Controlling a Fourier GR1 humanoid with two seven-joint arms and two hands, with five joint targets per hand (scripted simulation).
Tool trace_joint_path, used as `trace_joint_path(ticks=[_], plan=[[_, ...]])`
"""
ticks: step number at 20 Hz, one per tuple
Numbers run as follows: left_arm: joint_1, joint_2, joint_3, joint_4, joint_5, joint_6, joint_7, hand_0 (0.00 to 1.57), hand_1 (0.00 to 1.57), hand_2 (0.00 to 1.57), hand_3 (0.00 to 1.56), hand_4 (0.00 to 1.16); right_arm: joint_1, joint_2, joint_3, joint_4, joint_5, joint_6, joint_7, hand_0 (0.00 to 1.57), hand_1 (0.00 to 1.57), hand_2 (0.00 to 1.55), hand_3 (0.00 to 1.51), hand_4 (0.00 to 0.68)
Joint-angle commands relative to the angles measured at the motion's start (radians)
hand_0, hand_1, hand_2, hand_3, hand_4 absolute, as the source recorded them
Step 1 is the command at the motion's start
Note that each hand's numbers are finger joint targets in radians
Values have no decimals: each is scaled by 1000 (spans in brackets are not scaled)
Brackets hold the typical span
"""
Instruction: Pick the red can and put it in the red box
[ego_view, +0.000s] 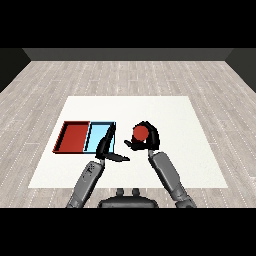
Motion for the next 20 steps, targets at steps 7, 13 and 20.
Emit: trace_joint_path(ticks=[7,13,20], plan=[[-62,0,-53,188,89,36,-86,0,0,0,0,0,-13,6,27,0,-7,5,-23,1467,1467,1443,1392,658],[-18,0,-80,127,74,44,-54,0,0,0,0,0,-37,6,14,-32,43,22,28,1464,1464,1431,1384,660],[-76,0,-174,163,175,123,-71,0,0,0,0,0,78,6,88,-46,-14,12,-84,1454,1454,1442,1394,666]])
